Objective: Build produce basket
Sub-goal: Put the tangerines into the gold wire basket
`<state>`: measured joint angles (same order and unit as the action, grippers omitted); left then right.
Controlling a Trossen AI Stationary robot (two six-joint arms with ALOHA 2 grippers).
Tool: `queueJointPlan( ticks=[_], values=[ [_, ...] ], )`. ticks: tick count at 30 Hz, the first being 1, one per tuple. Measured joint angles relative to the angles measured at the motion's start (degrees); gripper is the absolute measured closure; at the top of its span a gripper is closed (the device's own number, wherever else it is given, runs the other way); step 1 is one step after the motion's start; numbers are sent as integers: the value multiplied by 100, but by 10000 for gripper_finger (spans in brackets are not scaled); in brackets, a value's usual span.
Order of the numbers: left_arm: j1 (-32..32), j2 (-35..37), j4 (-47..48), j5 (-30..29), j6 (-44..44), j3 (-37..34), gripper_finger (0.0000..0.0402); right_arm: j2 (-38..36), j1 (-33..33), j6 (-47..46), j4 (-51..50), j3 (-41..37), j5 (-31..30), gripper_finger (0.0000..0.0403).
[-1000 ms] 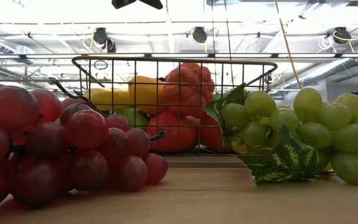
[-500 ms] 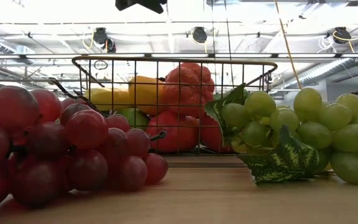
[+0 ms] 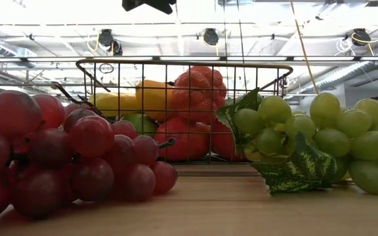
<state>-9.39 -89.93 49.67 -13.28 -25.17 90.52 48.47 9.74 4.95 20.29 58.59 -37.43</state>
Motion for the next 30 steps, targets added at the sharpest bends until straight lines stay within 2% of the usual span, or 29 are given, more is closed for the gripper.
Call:
queueJointPlan(
  ticks=[6, 16, 23, 30],
  values=[
    [76, 0, 0, -24, -2, 0, 293, -2, -7, 1339, 1, 0, -24, 399],
    [502, 0, 0, -33, 159, 0, 293, -19, -7, 2621, -5, 0, -39, 399],
    [790, 0, 0, -33, 241, 0, 293, -122, -7, 2573, 1, 0, -54, 399],
    [935, 0, -2, -33, 442, 0, 293, -162, -7, 1571, 5, 0, -338, 399]
  ],
)
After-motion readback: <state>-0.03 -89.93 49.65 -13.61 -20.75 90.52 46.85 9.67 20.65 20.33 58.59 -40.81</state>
